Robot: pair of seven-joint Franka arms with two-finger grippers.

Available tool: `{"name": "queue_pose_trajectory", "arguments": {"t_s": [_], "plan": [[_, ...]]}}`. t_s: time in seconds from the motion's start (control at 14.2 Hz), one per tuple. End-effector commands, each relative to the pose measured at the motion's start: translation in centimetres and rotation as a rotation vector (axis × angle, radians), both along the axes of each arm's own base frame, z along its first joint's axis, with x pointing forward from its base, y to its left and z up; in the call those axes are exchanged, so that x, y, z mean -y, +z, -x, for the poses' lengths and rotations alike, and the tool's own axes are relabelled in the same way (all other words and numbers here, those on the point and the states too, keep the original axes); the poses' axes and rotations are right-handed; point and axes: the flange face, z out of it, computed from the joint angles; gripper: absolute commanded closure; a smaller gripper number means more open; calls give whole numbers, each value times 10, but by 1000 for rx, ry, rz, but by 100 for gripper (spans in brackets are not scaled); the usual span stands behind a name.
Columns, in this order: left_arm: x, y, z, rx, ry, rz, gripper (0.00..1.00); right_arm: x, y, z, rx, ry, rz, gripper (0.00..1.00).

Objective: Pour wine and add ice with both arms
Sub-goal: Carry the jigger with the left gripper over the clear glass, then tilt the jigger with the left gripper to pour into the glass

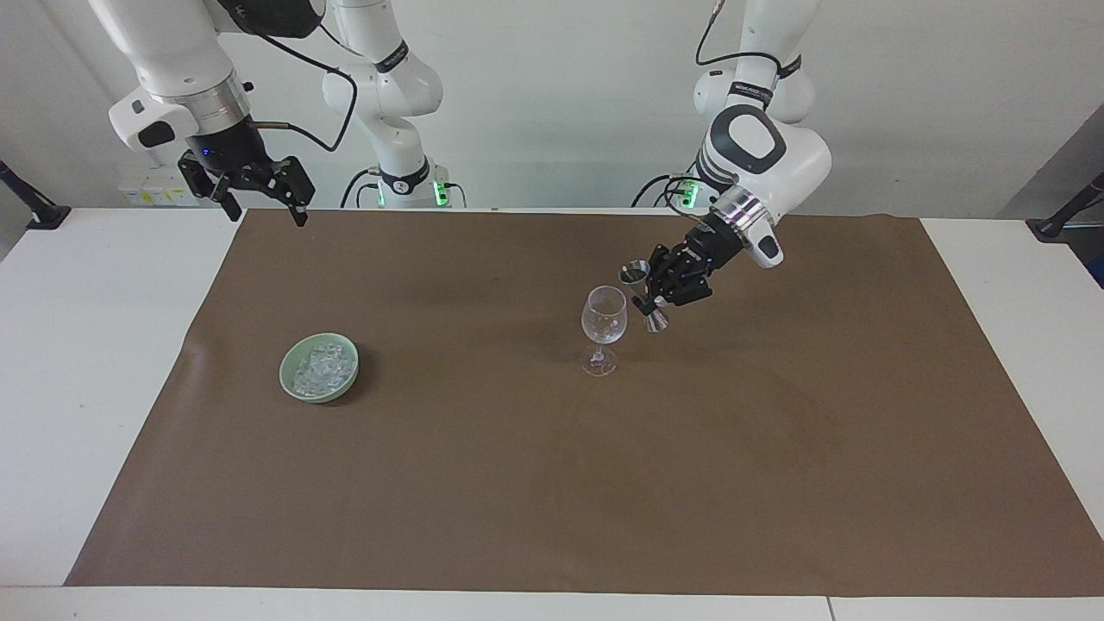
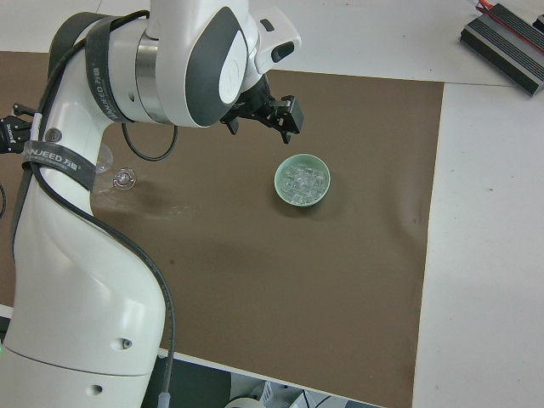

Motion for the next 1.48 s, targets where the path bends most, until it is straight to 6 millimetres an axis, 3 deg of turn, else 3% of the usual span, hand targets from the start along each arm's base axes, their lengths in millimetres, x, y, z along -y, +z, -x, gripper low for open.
{"name": "queue_pose_trajectory", "arguments": {"t_s": [0.0,1.41], "plan": [[1,0,3,58,0,-73,100,1,1,7,-6,22,-3,0],[21,-4,28,308,-7,-476,100,1,1,7,-6,22,-3,0]]}}
